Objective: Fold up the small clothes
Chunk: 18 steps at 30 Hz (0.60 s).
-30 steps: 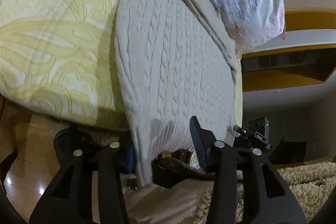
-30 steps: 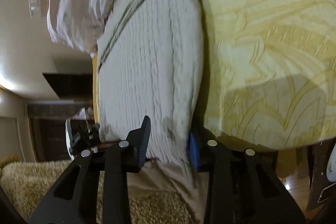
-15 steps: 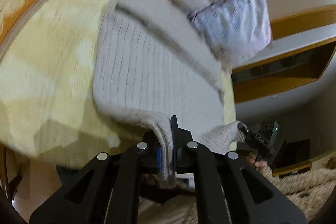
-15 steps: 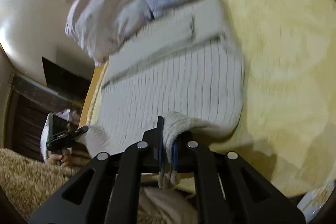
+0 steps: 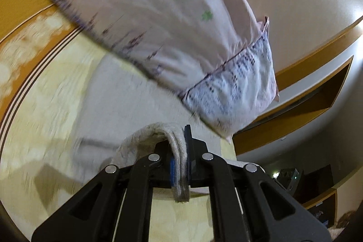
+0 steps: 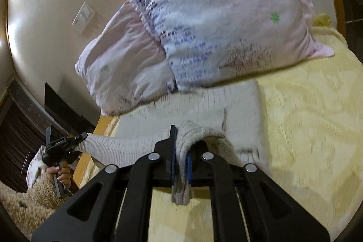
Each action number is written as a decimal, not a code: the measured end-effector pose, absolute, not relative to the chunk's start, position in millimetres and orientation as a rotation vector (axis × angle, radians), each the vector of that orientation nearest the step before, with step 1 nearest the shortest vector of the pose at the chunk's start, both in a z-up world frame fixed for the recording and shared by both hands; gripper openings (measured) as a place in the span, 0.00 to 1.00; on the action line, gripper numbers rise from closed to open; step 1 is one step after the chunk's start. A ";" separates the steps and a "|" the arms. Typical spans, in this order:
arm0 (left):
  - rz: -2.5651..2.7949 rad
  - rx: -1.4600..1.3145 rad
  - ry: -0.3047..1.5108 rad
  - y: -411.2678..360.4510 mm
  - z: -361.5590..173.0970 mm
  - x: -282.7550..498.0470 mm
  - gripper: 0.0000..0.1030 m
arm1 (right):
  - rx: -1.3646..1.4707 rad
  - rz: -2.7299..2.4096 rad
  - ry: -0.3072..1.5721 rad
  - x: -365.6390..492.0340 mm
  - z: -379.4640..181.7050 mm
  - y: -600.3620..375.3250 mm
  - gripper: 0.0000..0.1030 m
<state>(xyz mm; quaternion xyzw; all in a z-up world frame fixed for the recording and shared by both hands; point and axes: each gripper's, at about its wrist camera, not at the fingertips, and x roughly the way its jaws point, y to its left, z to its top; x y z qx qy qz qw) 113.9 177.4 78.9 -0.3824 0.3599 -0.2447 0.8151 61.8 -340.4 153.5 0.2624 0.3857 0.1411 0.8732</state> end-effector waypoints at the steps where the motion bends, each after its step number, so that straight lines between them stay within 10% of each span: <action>1: -0.521 -0.819 0.763 176.6 80.2 121.0 0.06 | 0.555 0.288 0.797 66.4 152.8 -342.0 0.07; 18: -0.369 -0.938 0.909 163.3 7.1 221.7 0.06 | 0.790 0.065 0.993 172.3 51.1 -364.0 0.11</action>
